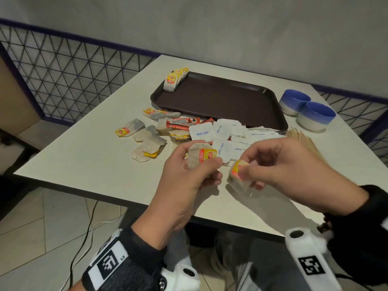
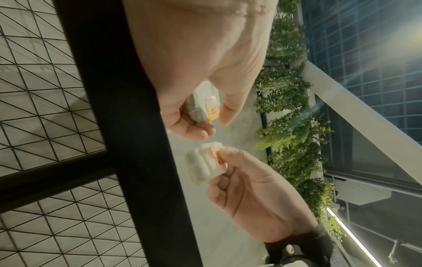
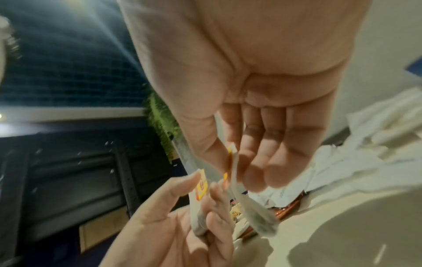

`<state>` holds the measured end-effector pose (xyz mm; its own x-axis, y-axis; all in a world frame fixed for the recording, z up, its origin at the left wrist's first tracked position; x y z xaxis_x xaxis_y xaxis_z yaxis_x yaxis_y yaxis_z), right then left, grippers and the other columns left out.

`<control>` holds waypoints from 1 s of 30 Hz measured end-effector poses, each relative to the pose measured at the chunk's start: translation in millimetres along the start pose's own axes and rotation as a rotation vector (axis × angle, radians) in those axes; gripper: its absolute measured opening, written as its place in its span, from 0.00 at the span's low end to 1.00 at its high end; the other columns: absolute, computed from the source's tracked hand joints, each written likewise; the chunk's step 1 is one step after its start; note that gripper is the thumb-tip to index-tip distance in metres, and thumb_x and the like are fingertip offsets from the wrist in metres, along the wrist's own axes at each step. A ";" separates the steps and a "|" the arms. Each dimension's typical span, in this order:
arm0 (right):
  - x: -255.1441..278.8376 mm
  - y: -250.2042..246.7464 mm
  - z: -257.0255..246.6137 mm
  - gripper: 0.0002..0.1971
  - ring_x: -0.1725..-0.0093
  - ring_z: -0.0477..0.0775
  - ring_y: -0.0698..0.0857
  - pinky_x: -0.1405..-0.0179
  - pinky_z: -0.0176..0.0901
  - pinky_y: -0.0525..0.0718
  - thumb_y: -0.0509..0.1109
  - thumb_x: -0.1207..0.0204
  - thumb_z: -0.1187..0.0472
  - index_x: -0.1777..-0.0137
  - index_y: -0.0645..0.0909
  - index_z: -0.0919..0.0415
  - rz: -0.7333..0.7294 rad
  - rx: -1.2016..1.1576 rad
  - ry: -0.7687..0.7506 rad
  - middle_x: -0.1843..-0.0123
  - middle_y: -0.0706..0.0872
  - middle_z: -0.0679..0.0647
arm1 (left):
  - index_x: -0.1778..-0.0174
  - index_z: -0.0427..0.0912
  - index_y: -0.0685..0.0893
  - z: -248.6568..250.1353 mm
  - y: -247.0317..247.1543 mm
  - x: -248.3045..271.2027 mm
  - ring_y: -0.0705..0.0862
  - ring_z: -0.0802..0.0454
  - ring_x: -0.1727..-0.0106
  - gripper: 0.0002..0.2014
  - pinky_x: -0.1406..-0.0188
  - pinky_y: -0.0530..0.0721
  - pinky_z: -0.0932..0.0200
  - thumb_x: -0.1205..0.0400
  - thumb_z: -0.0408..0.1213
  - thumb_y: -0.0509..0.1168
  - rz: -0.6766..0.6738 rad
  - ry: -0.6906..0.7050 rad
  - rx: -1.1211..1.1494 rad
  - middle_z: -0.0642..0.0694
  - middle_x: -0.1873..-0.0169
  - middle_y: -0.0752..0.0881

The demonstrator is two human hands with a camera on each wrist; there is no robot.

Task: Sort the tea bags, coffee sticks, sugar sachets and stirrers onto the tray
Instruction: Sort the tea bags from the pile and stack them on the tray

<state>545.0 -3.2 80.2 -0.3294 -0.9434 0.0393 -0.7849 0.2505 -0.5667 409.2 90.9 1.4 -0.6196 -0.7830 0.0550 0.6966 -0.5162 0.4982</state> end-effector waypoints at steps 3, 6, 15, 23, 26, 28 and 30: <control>1.1 8.9 15.5 0.01 0.63 0.55 0.88 0.61 0.42 0.87 0.79 0.25 0.68 0.56 0.90 0.65 -0.233 -0.032 0.145 0.59 0.92 0.65 | 0.44 0.38 0.83 0.9 0.2 -0.6 0.88 0.46 0.66 0.07 0.59 0.89 0.49 0.18 0.31 0.69 0.014 -0.038 0.064 0.37 0.62 0.90; -1.7 8.1 28.7 0.02 0.62 0.56 0.87 0.59 0.47 0.86 0.79 0.24 0.65 0.54 0.90 0.63 -0.286 0.032 0.190 0.58 0.92 0.65 | 0.52 0.36 0.86 0.7 3.3 1.1 0.87 0.45 0.68 0.11 0.59 0.88 0.49 0.14 0.30 0.58 -0.008 -0.094 0.083 0.35 0.64 0.88; -8.2 -14.0 31.5 0.17 0.62 0.40 0.86 0.58 0.43 0.87 0.71 0.25 0.36 0.50 0.90 0.47 -0.027 0.528 0.116 0.59 0.90 0.42 | 0.46 0.33 0.85 -3.8 5.2 0.0 0.88 0.44 0.66 0.10 0.61 0.90 0.51 0.09 0.33 0.60 -0.066 -0.128 -0.081 0.34 0.65 0.88; 5.0 6.9 -11.3 0.11 0.64 0.59 0.88 0.61 0.53 0.86 0.81 0.30 0.51 0.56 0.91 0.58 0.038 -0.094 -0.085 0.61 0.92 0.59 | 0.50 0.36 0.89 -5.7 9.6 -1.4 0.87 0.49 0.68 0.08 0.66 0.92 0.57 0.11 0.34 0.65 -0.107 -0.087 -0.096 0.37 0.67 0.87; -0.1 14.2 -2.2 0.04 0.69 0.52 0.86 0.66 0.49 0.84 0.81 0.28 0.65 0.57 0.90 0.64 0.047 -0.201 -0.037 0.65 0.90 0.62 | 0.53 0.39 0.89 -5.0 8.5 0.0 0.85 0.49 0.70 0.10 0.68 0.88 0.59 0.10 0.35 0.64 -0.126 -0.074 -0.114 0.36 0.68 0.86; -1.9 14.7 2.7 0.02 0.69 0.50 0.87 0.68 0.42 0.84 0.80 0.26 0.69 0.57 0.89 0.67 0.078 -0.271 0.014 0.66 0.90 0.61 | 0.53 0.40 0.89 -4.1 8.1 0.8 0.84 0.50 0.69 0.11 0.68 0.86 0.59 0.10 0.36 0.63 -0.133 -0.064 -0.113 0.37 0.66 0.86; -2.2 15.2 5.2 0.01 0.67 0.54 0.89 0.69 0.41 0.84 0.78 0.25 0.71 0.57 0.88 0.69 0.108 -0.361 0.061 0.64 0.90 0.64 | 0.51 0.39 0.89 -4.2 8.7 1.1 0.83 0.50 0.69 0.11 0.68 0.85 0.60 0.09 0.36 0.62 -0.133 -0.064 -0.099 0.35 0.63 0.87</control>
<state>536.5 1.5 67.3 -0.4428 -0.8952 0.0504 -0.8745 0.4188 -0.2445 416.2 84.1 2.2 -0.7283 -0.6834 0.0503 0.6369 -0.6480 0.4178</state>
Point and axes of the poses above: each hand's wrist, its own x-axis away from the middle knuckle, its own y-axis out of the palm, z = x × y, the point moved 7 cm from there along -x, towards the middle knuckle
